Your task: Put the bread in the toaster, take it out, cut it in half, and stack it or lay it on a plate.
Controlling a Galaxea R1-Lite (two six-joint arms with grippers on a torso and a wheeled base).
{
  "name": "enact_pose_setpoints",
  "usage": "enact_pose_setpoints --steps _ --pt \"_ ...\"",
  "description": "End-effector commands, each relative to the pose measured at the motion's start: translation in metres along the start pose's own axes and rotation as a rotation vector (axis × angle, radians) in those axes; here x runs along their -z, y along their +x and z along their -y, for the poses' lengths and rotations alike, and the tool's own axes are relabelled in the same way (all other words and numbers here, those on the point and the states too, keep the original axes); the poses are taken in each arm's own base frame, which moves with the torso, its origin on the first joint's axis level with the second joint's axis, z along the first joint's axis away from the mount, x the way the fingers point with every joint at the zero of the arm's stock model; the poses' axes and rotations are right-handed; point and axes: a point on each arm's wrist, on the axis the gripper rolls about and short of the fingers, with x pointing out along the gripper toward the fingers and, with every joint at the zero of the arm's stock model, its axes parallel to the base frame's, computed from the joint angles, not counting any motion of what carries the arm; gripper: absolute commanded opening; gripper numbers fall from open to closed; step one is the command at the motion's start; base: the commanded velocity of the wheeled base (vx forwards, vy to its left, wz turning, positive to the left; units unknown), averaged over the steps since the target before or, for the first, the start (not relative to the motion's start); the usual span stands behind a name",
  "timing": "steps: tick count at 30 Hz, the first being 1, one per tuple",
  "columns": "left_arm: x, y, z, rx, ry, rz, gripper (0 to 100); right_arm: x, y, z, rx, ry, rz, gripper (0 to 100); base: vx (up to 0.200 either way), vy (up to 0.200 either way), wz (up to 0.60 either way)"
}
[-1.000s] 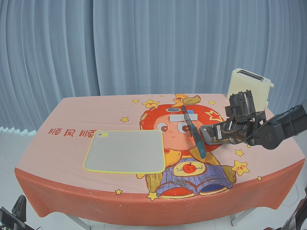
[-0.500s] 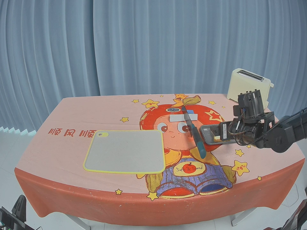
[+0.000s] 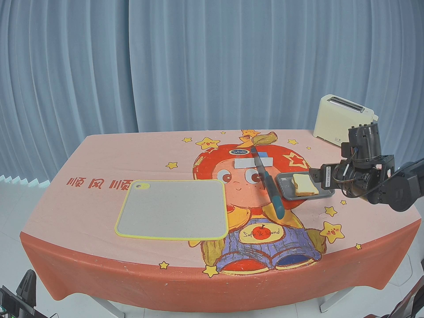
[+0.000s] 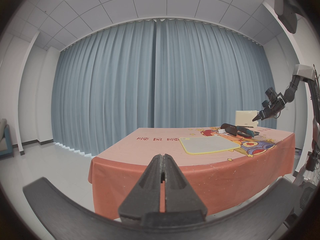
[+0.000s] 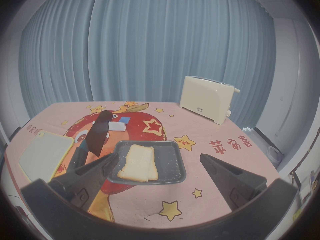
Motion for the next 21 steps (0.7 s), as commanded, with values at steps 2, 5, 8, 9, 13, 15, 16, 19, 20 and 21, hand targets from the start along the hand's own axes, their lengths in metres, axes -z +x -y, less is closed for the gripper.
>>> enact_pose_setpoints --steps 2,5,8,9,13,15,16,19,20,21 --pt "0.005 0.000 0.000 -0.001 -0.003 0.000 0 0.010 -0.009 0.010 0.000 0.035 0.073 100 0.000 0.000 0.00" --pt "0.005 0.000 0.000 -0.001 -0.003 0.000 0 0.015 -0.011 0.011 -0.005 0.050 0.127 100 0.000 0.000 0.00" --pt "0.005 0.000 0.000 -0.001 -0.003 0.000 0 0.014 -0.018 0.014 -0.009 0.043 0.186 100 0.000 0.000 0.00" --pt "0.005 0.000 0.000 -0.001 -0.003 0.000 0 0.013 -0.019 0.015 -0.010 0.044 0.198 100 0.000 0.000 0.00" --pt "0.005 0.000 0.000 -0.001 -0.003 0.000 0 0.009 -0.020 0.015 -0.021 0.060 0.219 100 0.000 0.000 0.00" --pt "0.005 0.000 0.000 -0.001 -0.003 0.000 0 0.008 -0.020 0.015 -0.022 0.061 0.232 100 0.000 0.000 0.00" --pt "0.005 0.000 0.000 -0.001 -0.003 0.000 0 0.008 -0.020 0.015 -0.022 0.061 0.232 100 0.000 0.000 0.00" --pt "0.005 0.000 0.000 -0.001 -0.003 0.000 0 0.008 -0.019 0.015 -0.024 0.070 0.263 100 0.000 0.000 0.00" --pt "0.005 0.000 0.000 -0.001 -0.003 0.000 0 0.010 -0.019 0.015 -0.024 0.068 0.262 100 0.000 0.000 0.00" --pt "0.005 0.000 0.000 -0.001 -0.003 0.000 0 0.011 -0.019 0.015 -0.024 0.067 0.264 100 0.000 0.000 0.00"
